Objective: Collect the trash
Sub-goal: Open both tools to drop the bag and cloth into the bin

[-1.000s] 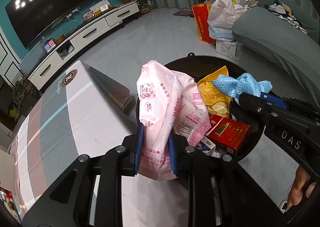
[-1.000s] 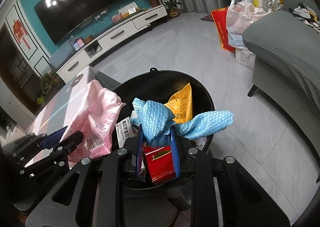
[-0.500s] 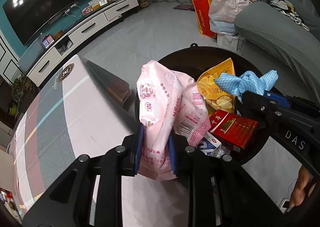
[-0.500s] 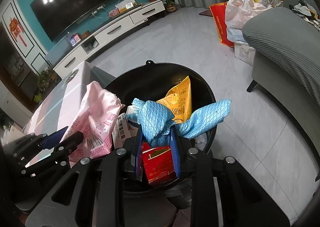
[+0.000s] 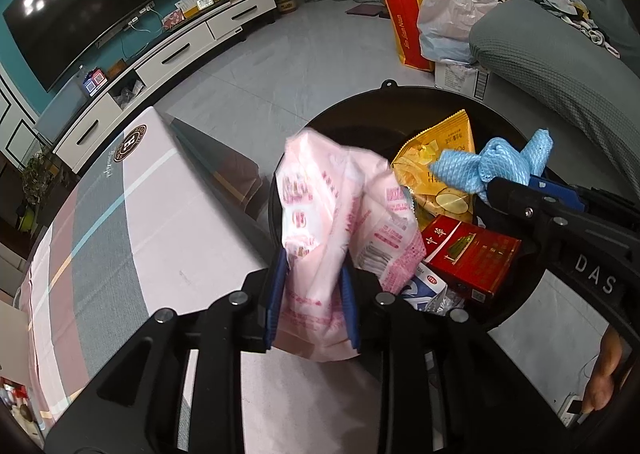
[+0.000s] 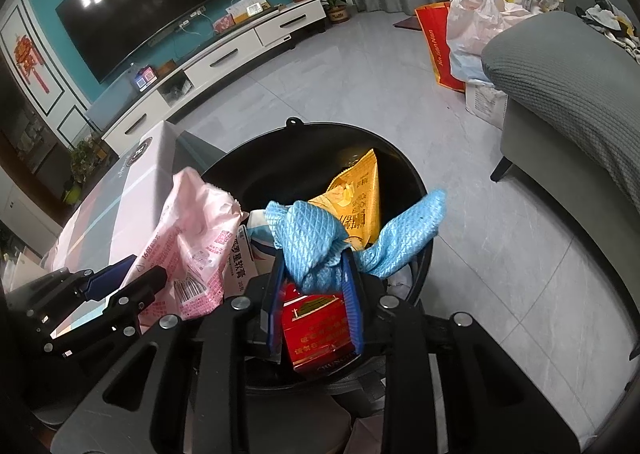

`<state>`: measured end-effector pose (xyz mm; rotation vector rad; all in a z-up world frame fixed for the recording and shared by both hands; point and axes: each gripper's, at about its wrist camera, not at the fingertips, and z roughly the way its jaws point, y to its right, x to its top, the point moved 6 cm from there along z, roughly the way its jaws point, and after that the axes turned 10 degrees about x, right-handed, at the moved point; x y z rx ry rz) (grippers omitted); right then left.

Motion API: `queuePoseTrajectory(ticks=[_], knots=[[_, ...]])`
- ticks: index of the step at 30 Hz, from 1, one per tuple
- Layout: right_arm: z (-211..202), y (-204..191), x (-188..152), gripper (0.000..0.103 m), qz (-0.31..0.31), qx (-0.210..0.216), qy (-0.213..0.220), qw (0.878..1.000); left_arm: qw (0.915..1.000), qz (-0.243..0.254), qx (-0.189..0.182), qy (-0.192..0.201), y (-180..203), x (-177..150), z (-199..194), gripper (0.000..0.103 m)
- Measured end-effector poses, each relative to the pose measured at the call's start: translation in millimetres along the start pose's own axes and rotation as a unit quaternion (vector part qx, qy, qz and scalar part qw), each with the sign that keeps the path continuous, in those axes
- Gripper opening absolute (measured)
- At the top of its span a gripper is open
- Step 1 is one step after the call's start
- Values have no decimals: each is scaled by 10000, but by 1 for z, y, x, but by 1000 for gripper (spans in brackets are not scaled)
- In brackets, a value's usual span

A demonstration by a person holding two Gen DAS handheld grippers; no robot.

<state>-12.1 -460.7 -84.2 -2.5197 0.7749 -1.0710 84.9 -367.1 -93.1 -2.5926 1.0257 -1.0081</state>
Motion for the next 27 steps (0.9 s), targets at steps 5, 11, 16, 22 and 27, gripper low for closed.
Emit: queuePoseTrajectory(ticks=[5,11,16,22,27], knots=[[1,3,-1,29,24,-15,-20,10000,10000,31,17,30,0,1,0,35],[-1,3,1,29,30,-14,-3,10000,10000,17,20,42,-1,1,-1,37],[-1,3,2,29,31,-16,-5,10000,10000,19,20,41,-2,1,-2,37],[-2,3,1,32,36,-21,9,10000,10000,11,36,57,-4,0,-3,41],[-5,5,2,34,35,-38,32,10000,10000,-21,44,66,-5,2,-5,47]])
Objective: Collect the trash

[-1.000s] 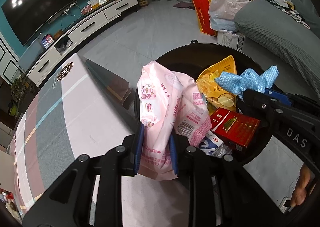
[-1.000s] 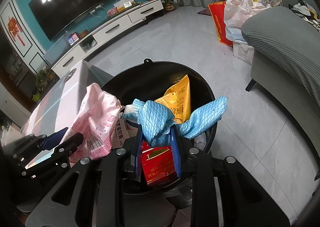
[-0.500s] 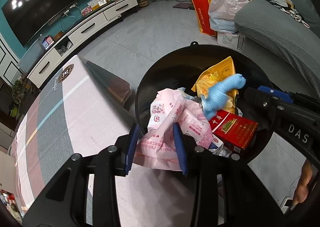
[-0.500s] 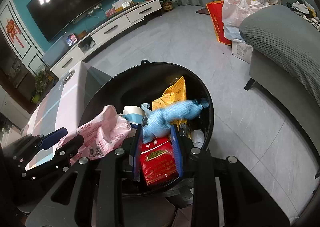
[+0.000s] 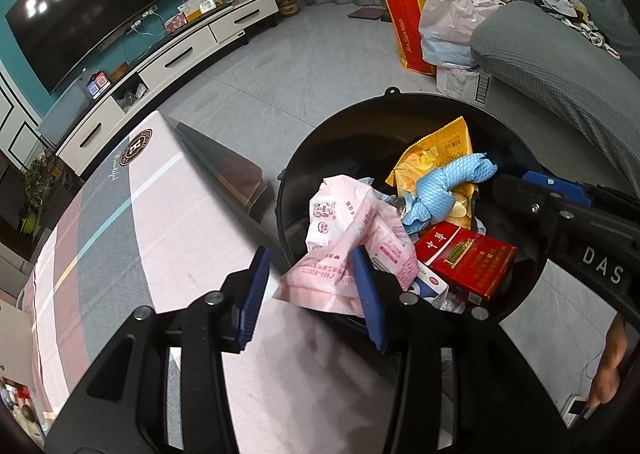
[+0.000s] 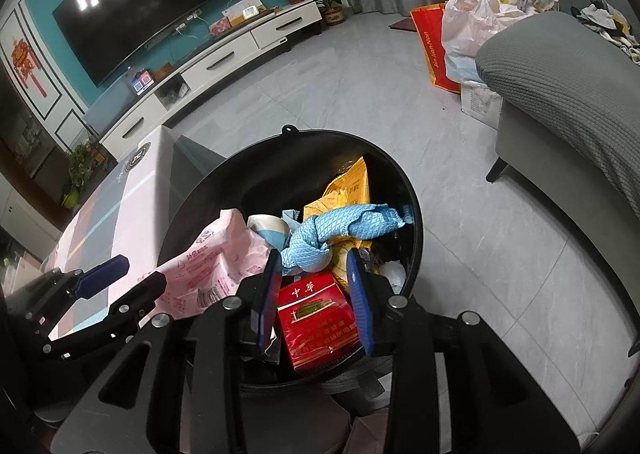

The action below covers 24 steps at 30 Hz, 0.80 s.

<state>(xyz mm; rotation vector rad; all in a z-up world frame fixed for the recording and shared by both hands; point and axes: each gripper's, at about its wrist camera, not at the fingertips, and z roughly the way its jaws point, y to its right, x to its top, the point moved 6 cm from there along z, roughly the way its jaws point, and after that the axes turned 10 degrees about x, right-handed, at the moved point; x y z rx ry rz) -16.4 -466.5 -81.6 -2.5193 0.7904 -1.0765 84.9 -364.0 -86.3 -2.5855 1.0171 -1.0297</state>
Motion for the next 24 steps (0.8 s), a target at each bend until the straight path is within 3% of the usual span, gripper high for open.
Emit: queuePoseTrajectory(ticks=[24], knots=[[-15,-6,5,48,-33,-91,98,9999,9999,-90,40,70,-9,0,-14,68]])
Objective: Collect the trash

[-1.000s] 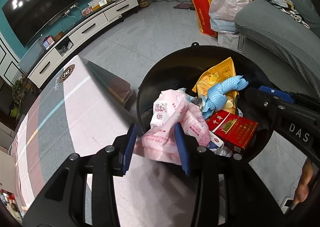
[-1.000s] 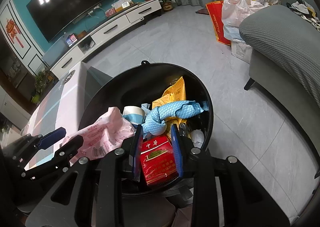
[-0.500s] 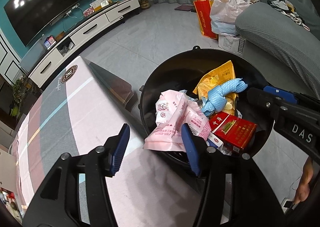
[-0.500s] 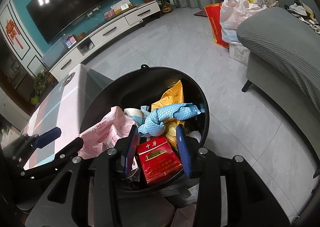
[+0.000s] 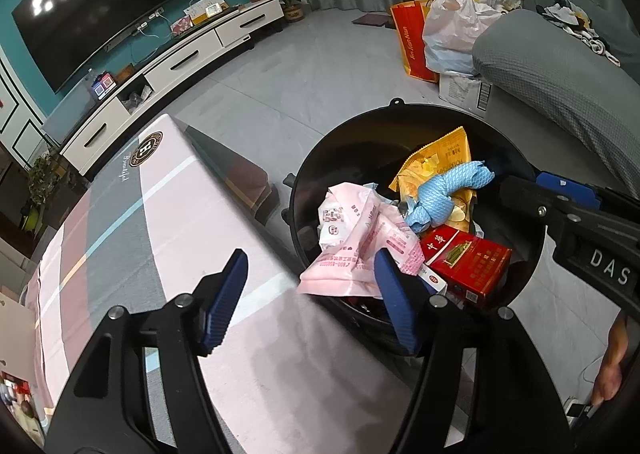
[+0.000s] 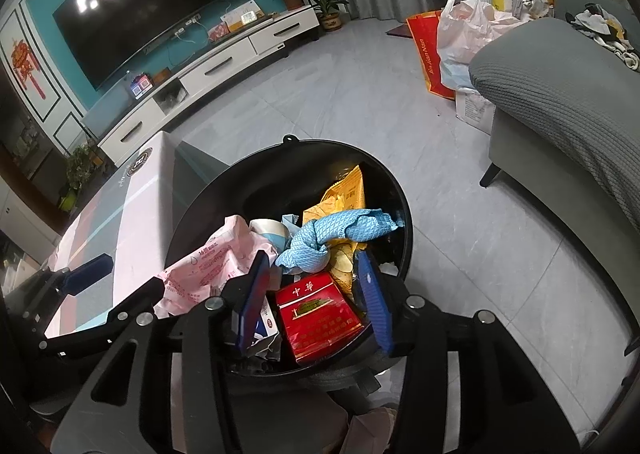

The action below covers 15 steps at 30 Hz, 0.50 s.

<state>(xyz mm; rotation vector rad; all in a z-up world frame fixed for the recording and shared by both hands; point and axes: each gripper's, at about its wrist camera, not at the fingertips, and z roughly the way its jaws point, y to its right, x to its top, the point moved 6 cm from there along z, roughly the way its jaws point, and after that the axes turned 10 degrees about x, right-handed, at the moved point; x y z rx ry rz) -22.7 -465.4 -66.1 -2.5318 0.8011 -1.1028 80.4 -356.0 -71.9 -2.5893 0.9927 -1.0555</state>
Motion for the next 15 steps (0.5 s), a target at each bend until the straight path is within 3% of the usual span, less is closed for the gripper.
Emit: queuePoseTrajectory(ticks=[4,15], knots=[[-3,-1,0,58,-21,-47,22,10000,10000,-46,4,-5,-3,-1,-2,74],[-14,-1,-1,74,4,-198,94,9998,9999,-160,42,20,-13,-3,-12,89]])
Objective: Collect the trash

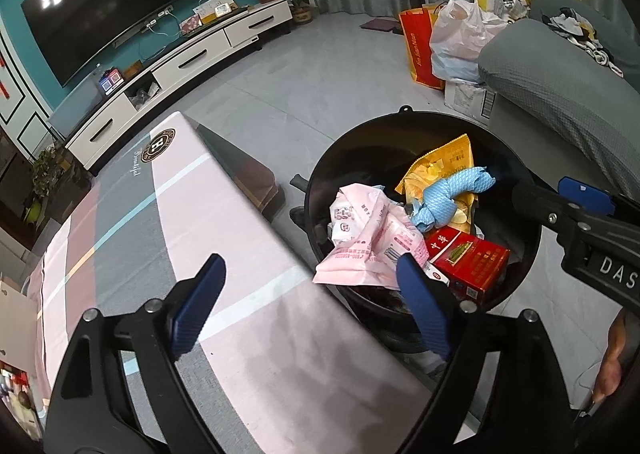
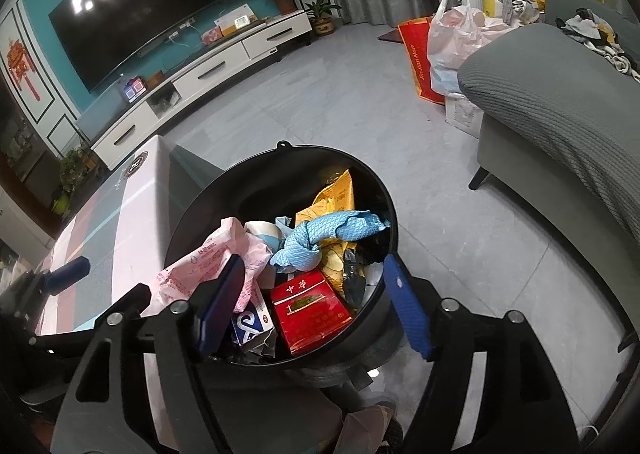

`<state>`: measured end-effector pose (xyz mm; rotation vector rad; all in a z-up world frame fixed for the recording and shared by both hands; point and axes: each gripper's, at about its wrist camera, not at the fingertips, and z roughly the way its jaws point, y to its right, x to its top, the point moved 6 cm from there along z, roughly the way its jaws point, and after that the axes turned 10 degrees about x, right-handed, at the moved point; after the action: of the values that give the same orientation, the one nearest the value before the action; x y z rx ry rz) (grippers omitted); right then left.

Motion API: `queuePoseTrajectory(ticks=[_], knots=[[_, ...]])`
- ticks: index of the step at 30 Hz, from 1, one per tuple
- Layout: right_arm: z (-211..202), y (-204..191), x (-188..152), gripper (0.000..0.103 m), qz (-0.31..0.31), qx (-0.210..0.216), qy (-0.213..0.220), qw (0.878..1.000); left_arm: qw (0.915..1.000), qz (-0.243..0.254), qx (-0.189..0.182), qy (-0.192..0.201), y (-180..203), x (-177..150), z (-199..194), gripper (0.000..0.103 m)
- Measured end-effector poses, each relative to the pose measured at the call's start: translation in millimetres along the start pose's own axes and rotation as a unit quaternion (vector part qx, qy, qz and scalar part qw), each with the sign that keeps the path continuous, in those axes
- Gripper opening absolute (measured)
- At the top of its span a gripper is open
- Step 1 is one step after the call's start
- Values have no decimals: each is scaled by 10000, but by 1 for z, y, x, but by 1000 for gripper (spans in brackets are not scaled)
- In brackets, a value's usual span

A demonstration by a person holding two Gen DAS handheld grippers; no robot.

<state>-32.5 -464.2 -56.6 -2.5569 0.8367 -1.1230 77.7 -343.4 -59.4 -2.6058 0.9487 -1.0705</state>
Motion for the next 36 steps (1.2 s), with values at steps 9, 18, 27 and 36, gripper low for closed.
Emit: queuePoseTrajectory(ticks=[9,18,27,36], knots=[[-8,1,-1,87,31,-95,-33,9999,9999,-155,-5,22,-8,0,-7,98],[-13,-4,-3,93,-118,-264,-75,9996,9995,-325,56,14,-20,-2,-13,99],[-22,-10,-5,100,-217,-278,-84,9993,9987,-498,95,6,-32,-5,-23,100],[-44,-26,-5,100,-549,-557,34,9969,9974,-703,159,-14,-49,-13,-46,100]])
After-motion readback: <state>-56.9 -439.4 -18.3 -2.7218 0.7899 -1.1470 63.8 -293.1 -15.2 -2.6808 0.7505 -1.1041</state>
